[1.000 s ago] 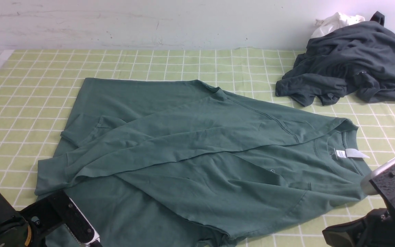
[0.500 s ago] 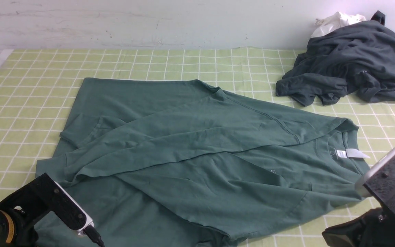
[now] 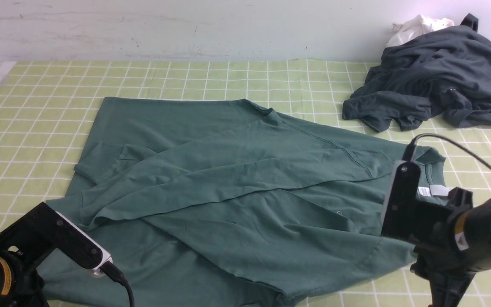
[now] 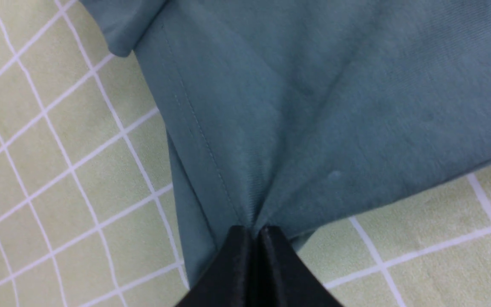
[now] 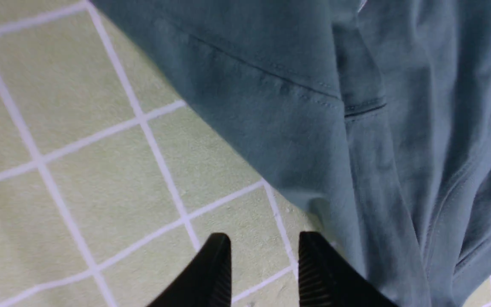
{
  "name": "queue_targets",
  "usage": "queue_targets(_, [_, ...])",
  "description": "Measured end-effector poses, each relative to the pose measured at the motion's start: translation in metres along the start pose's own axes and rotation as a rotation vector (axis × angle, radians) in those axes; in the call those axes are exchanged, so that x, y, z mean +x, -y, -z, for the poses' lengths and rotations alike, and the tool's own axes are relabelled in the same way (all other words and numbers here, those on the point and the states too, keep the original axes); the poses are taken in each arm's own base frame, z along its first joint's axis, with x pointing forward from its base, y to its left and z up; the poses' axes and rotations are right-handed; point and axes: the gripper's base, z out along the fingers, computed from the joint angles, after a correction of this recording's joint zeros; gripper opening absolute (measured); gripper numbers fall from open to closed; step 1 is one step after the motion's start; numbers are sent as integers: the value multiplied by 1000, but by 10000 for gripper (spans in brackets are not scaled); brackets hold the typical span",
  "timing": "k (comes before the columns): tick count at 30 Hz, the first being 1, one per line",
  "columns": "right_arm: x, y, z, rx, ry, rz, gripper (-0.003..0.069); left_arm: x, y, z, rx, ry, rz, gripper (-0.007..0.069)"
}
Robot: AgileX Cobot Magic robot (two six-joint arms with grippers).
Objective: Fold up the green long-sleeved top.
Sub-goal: Use both arms simultaneously to clamp the lower edge of the clothing fabric
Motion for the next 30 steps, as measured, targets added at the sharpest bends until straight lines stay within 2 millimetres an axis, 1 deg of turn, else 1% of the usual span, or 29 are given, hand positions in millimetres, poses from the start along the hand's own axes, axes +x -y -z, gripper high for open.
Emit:
queue_targets(3, [-4, 1, -24, -1, -33, 89, 276, -5, -3, 3, -11, 17, 0, -1])
queue_targets(6, [-7, 0, -39, -9, -36, 126, 286, -7, -4, 4, -14, 24, 0, -1])
queue_targets(10, [-11, -1, -49, -14, -21, 144, 287, -7, -4, 4, -14, 23, 1, -1])
queue_targets(12, [-11, -1, -51, -12, -18, 153, 281, -7, -4, 4, -14, 23, 5, -1])
queue_targets(14, [-13, -1, -53, -3, -7, 168, 257, -7, -4, 4, -14, 23, 8, -1])
queue_targets(15, [-13, 0, -54, 0, -4, 175, 233, -7, -4, 4, -14, 23, 9, -1])
queue_targets(17, [-14, 0, -54, 4, 3, 178, 180, -7, -4, 4, -14, 23, 11, -1])
queue_targets(18, [-14, 0, -54, 4, 3, 178, 180, -7, -4, 4, -14, 23, 11, -1])
queue_targets(20, [-15, 0, -52, 7, 13, 166, 87, -7, -4, 4, -14, 23, 11, -1])
queue_targets(21, [-15, 1, -51, 8, 16, 162, 80, -7, -4, 4, -14, 23, 11, -1])
queue_targets(22, [-15, 2, -45, 17, 28, 144, 26, -6, -4, 4, -15, 22, 12, -1])
queue_targets(24, [-15, 4, -37, 34, 46, 125, 2, -6, -4, 5, -16, 14, 13, -1])
queue_targets(25, [-15, 6, -29, 49, 61, 110, -3, -6, -5, 5, -20, 0, 16, -1])
queue_targets(27, [-14, 8, -17, 68, 81, 83, -5, -6, -8, 8, -28, -25, 24, -1])
queue_targets(28, [-13, 8, -16, 70, 82, 81, -5, -6, -8, 8, -29, -28, 25, -1])
queue_targets(29, [-12, 8, -7, 79, 91, 55, -4, -10, -12, 13, -41, -40, 56, -1])
queue_targets(30, [-11, 8, -3, 79, 92, 37, -4, -11, -14, 16, -47, -47, 75, -1])
